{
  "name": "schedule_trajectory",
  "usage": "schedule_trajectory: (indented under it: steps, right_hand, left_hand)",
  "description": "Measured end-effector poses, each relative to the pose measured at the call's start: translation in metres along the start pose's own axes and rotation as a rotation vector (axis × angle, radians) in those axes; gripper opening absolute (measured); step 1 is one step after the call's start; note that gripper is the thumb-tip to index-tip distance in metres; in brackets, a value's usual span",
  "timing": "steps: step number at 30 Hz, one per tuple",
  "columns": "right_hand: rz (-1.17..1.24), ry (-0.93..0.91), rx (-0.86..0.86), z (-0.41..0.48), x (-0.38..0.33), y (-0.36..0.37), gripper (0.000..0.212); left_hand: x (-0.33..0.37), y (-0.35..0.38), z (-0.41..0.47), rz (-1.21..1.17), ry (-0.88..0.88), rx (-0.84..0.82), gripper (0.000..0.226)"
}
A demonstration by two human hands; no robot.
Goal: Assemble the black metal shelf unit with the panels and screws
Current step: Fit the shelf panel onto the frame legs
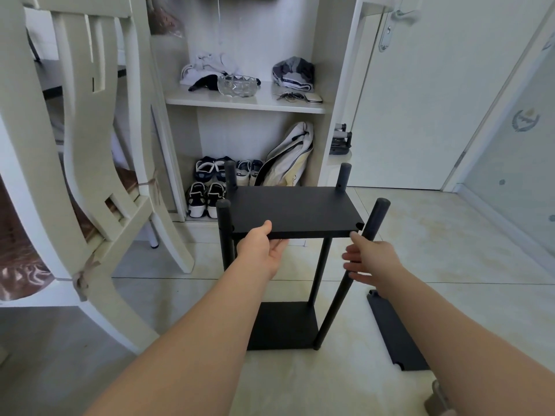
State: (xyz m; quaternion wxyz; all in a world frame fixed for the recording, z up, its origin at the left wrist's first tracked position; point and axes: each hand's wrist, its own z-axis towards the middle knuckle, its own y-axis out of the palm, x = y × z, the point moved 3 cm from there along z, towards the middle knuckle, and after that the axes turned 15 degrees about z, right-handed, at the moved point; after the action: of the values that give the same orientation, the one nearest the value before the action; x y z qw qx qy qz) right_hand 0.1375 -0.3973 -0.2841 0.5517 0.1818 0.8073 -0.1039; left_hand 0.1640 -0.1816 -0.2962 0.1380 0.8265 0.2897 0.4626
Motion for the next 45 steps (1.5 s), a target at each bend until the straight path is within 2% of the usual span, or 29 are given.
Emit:
schedule_trajectory:
  steps: [4,9,12,17,21,31,38,45]
  right_hand:
    - [0.198,0.129,-0.173,-0.008,0.006,0.027,0.043]
    - [0.457,0.216,-0.163,-0.005,0.012,0.048,0.040]
    - [0.527,0.241,-0.131,0.002,0.017,0.052,0.036]
    - [0.469,0.216,-0.074,0.009,0.038,0.055,0.024]
    - [0.403,0.190,-0.013,0.015,0.056,0.056,0.025]
    - [0.333,0.248,0.012,0.034,0.086,0.053,0.027]
    - [0.301,0.231,0.112,0.041,0.110,0.055,0.024]
    - [0.310,0.272,0.164,0.044,0.131,0.057,0.021]
  left_hand:
    - [0.000,0.000,0.000,0.013,0.003,0.003,0.037]
    - [-0.002,-0.001,-0.003,0.081,0.012,0.020,0.037]
    - [-0.003,-0.003,-0.002,0.092,0.010,0.035,0.037]
    - [-0.022,-0.013,0.001,0.202,-0.019,0.171,0.038]
    - [-0.041,-0.021,0.009,0.261,-0.042,0.275,0.033]
    - [-0.084,-0.039,0.033,0.331,0.023,0.351,0.035]
    - [-0.101,-0.050,0.047,0.350,-0.078,0.370,0.025]
    - [-0.110,-0.060,0.057,0.411,-0.118,0.406,0.025]
